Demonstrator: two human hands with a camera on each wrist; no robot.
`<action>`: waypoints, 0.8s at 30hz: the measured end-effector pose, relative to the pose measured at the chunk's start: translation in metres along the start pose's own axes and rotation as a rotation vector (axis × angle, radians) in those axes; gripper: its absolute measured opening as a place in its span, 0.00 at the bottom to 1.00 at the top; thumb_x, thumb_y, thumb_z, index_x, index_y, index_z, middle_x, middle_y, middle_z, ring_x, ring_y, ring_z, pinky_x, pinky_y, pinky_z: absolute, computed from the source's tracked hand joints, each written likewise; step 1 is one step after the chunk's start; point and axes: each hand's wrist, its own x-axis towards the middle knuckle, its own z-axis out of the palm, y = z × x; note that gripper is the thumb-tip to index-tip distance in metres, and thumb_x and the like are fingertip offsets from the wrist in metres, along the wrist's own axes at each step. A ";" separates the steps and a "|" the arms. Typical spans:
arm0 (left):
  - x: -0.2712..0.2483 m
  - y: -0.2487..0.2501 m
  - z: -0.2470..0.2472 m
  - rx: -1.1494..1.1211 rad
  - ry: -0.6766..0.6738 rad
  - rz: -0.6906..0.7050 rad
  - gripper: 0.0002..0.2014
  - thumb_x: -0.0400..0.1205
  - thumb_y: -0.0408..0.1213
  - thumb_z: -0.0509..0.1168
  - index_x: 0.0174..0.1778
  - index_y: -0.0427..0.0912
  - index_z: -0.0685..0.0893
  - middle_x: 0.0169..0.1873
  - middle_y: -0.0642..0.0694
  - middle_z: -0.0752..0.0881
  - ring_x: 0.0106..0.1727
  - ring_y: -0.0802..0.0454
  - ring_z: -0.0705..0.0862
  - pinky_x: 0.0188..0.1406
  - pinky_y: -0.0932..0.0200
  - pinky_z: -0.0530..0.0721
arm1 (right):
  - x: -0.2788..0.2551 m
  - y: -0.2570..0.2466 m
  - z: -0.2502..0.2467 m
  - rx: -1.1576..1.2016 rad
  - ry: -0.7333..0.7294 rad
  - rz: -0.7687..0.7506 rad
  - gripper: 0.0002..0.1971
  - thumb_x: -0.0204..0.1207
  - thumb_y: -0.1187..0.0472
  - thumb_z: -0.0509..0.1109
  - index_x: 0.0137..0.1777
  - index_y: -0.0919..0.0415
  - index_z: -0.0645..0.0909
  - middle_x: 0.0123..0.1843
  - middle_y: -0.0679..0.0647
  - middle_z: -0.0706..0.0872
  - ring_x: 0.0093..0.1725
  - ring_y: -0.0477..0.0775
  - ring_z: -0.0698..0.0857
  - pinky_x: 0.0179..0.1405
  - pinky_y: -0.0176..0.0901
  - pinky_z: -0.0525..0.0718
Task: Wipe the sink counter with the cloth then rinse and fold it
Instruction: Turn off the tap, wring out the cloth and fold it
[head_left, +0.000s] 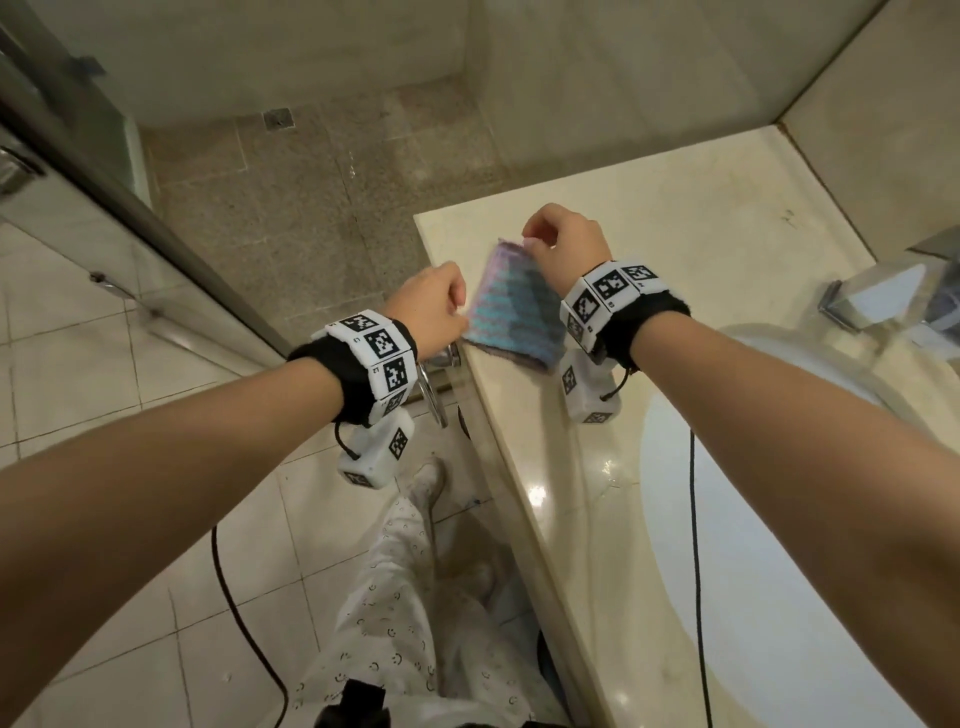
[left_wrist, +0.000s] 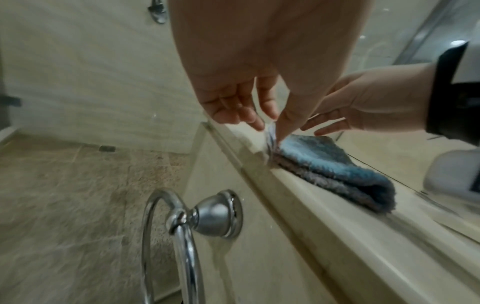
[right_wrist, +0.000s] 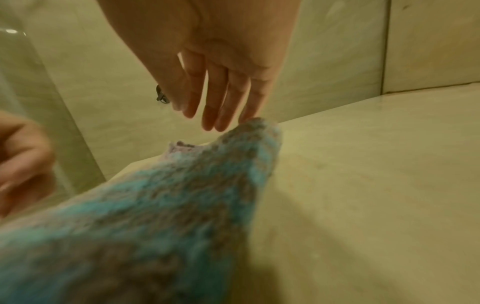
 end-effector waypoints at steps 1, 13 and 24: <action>-0.001 0.004 -0.001 0.022 0.020 0.060 0.06 0.74 0.28 0.64 0.41 0.44 0.76 0.43 0.47 0.77 0.46 0.48 0.76 0.45 0.59 0.73 | -0.003 0.005 -0.005 0.005 0.018 0.004 0.08 0.78 0.64 0.64 0.53 0.63 0.83 0.53 0.58 0.88 0.49 0.55 0.83 0.49 0.37 0.76; 0.023 0.031 0.020 0.486 -0.308 0.432 0.31 0.83 0.44 0.60 0.80 0.35 0.59 0.81 0.39 0.58 0.82 0.43 0.58 0.79 0.50 0.62 | -0.050 0.039 -0.019 -0.249 -0.135 -0.021 0.16 0.76 0.59 0.69 0.62 0.61 0.81 0.64 0.60 0.82 0.65 0.61 0.79 0.65 0.48 0.76; 0.031 0.007 0.007 0.710 -0.404 0.331 0.41 0.81 0.59 0.53 0.82 0.42 0.40 0.83 0.42 0.38 0.84 0.48 0.40 0.82 0.40 0.46 | -0.048 0.040 -0.003 -0.576 -0.434 -0.003 0.45 0.75 0.38 0.64 0.83 0.52 0.41 0.86 0.45 0.43 0.85 0.61 0.44 0.80 0.69 0.44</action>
